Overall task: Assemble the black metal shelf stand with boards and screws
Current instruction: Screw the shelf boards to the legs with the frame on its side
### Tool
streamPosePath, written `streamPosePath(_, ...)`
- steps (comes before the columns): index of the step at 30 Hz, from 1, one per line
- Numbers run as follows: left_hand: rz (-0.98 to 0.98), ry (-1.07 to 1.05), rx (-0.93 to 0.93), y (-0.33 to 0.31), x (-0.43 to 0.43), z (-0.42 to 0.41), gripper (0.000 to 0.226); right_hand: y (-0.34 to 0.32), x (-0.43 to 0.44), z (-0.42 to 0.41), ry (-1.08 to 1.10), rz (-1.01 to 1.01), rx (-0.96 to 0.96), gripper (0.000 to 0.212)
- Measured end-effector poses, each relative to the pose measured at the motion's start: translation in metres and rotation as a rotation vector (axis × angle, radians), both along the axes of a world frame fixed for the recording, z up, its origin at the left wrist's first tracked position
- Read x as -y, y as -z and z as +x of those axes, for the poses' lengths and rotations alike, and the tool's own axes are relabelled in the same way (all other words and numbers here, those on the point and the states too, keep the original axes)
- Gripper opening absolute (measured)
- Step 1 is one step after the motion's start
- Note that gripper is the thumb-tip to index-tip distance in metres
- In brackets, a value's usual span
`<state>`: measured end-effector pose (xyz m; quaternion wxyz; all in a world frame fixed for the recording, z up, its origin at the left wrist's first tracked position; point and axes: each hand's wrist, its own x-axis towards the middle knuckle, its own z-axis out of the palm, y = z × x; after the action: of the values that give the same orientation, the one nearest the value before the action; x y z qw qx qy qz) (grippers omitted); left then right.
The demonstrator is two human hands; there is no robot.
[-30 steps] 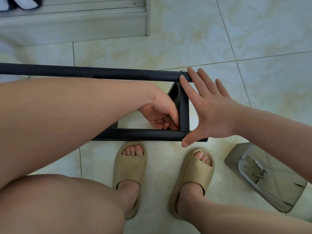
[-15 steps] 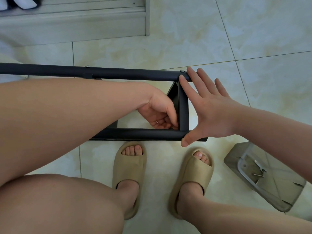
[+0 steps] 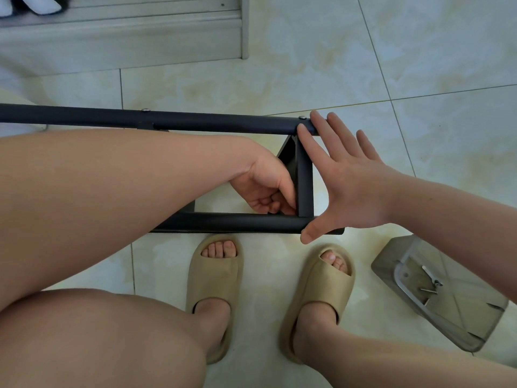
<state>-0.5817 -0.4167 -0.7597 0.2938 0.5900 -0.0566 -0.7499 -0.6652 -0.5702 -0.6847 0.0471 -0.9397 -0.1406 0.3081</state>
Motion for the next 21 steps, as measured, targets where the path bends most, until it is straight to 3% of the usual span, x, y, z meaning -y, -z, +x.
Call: streamPosePath(21,0.005,0.046,0.059,-0.0013,-0.0058,0.0018,0.010,0.0007,-0.0004,0.0000,-0.003,0.002,0.002,0.161)
